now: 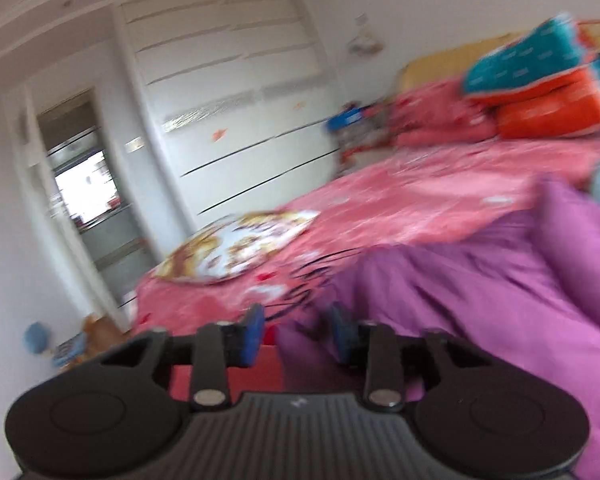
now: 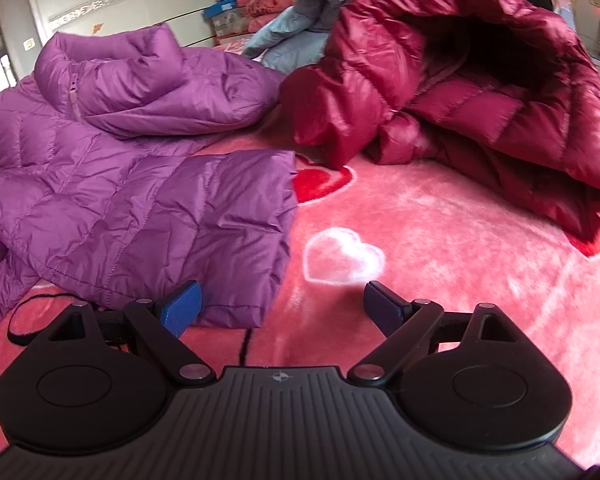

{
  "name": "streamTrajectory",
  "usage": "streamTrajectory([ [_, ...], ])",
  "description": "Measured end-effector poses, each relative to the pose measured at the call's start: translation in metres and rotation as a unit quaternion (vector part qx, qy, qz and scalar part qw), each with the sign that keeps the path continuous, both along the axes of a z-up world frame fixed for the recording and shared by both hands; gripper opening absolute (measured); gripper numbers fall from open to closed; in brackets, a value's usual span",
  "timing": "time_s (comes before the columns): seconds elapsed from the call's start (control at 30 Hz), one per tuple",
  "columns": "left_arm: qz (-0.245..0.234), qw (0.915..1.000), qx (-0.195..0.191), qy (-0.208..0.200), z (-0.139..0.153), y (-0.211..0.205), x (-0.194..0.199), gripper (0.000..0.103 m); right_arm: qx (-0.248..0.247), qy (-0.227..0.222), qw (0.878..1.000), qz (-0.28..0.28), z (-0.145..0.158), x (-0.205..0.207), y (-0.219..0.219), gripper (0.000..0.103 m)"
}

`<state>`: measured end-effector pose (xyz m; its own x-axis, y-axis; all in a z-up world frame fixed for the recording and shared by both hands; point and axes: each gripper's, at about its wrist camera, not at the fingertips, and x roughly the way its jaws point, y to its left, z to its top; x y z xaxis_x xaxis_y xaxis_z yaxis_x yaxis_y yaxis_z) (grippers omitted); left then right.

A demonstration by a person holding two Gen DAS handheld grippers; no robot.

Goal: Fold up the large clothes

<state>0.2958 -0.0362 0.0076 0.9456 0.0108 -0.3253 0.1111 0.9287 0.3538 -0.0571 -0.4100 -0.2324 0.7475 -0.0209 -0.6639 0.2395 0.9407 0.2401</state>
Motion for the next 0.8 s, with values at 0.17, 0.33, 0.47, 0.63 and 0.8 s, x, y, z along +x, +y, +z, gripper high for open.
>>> streamTrajectory([
  [0.17, -0.143, 0.9883, 0.053, 0.010, -0.013, -0.042, -0.079, 0.074, -0.039, 0.001, 0.999, -0.001, 0.003, 0.004, 0.009, 0.103],
  [0.33, -0.319, 0.9350, 0.146, 0.049, -0.053, -0.104, -0.136, 0.079, -0.057, -0.018, 0.998, -0.026, 0.011, 0.005, 0.000, 0.103],
  [0.47, -0.382, 0.8781, 0.283, 0.053, -0.115, -0.147, -0.140, 0.077, -0.029, -0.022, 0.998, -0.044, 0.015, -0.004, -0.011, 0.103],
  [0.63, -0.378, 0.8419, 0.378, 0.070, -0.165, -0.167, -0.121, 0.058, -0.015, -0.033, 0.998, -0.059, 0.023, -0.017, -0.022, 0.103],
  [0.8, -0.381, 0.8370, 0.385, 0.075, -0.171, -0.175, -0.113, 0.050, 0.015, -0.041, 0.996, -0.077, 0.027, -0.024, -0.033, 0.103],
])
